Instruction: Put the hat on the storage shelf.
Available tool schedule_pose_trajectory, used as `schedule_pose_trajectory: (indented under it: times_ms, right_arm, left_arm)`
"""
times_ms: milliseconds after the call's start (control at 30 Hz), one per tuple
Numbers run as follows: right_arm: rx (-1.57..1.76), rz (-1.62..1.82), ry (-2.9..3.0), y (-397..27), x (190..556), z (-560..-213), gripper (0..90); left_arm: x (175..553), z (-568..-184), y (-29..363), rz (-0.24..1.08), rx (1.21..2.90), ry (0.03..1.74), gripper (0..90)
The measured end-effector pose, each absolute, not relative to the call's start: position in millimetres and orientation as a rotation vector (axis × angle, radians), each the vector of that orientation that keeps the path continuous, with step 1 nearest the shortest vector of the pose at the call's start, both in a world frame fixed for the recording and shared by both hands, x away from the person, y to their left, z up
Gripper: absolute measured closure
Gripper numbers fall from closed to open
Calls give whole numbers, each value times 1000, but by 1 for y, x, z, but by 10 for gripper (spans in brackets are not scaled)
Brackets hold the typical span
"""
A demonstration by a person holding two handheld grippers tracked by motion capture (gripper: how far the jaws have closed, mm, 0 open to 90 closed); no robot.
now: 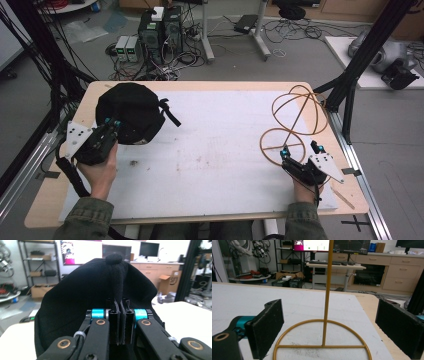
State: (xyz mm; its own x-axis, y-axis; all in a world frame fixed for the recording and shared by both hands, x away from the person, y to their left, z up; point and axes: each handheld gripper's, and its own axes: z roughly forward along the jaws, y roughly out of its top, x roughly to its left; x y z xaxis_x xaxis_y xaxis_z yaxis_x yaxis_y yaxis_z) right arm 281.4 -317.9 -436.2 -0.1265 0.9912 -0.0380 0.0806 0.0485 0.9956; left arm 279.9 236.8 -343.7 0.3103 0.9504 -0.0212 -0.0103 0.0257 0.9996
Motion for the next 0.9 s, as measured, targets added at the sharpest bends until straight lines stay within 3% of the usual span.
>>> schedule_pose_trajectory:
  times_ms: [533,900]
  right_arm:
    - [1155,1242,1384,-314,279,-435,72]
    - [1145,1248,1384,-314,279,-434,72]
  left_arm:
    - [284,-287,202,986,1216,747,874]
    - [296,-271,174,926,1184,662,874]
